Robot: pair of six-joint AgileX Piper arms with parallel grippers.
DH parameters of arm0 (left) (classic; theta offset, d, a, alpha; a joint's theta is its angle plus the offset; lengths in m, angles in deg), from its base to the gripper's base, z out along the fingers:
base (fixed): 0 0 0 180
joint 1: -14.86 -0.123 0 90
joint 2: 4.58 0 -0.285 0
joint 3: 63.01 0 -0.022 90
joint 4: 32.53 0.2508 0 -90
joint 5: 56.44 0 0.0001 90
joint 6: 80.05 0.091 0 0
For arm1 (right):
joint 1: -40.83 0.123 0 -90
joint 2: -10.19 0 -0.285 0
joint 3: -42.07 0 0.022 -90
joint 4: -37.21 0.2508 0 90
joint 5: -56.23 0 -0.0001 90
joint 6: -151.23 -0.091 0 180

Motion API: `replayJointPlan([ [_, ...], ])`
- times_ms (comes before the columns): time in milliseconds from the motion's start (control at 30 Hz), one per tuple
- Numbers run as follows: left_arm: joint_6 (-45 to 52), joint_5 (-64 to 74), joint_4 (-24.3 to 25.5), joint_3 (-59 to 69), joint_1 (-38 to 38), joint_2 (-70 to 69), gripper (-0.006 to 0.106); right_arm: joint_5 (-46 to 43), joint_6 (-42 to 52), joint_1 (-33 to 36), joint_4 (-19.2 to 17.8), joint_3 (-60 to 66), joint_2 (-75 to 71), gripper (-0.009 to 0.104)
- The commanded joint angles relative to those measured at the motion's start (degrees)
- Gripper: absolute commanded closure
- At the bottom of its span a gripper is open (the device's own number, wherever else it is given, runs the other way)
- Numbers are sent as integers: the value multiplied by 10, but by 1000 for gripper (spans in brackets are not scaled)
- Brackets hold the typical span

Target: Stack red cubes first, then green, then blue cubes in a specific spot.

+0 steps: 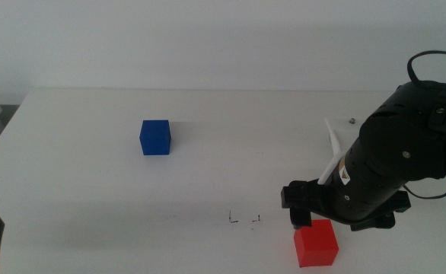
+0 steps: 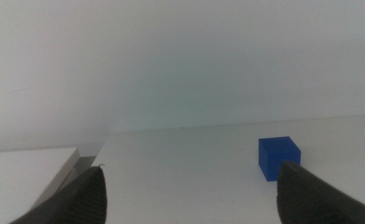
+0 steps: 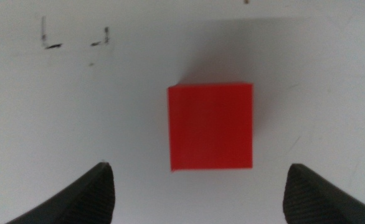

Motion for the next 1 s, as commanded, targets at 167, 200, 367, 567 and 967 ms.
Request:
replayJointPlan([
  [167,-6,-3,0,0,2,-2,7,-7,-4,-22,-21,5,33,2],
  [200,-6,-3,0,0,2,-2,7,-11,-1,-22,-20,5,38,2],
  [367,-6,-3,0,0,2,-2,7,-24,3,-22,-11,5,60,2],
  [567,-6,-3,0,0,2,-2,7,-39,4,-22,-8,5,78,2],
  [967,-6,-3,0,0,2,-2,7,-54,13,-23,-8,5,131,2],
])
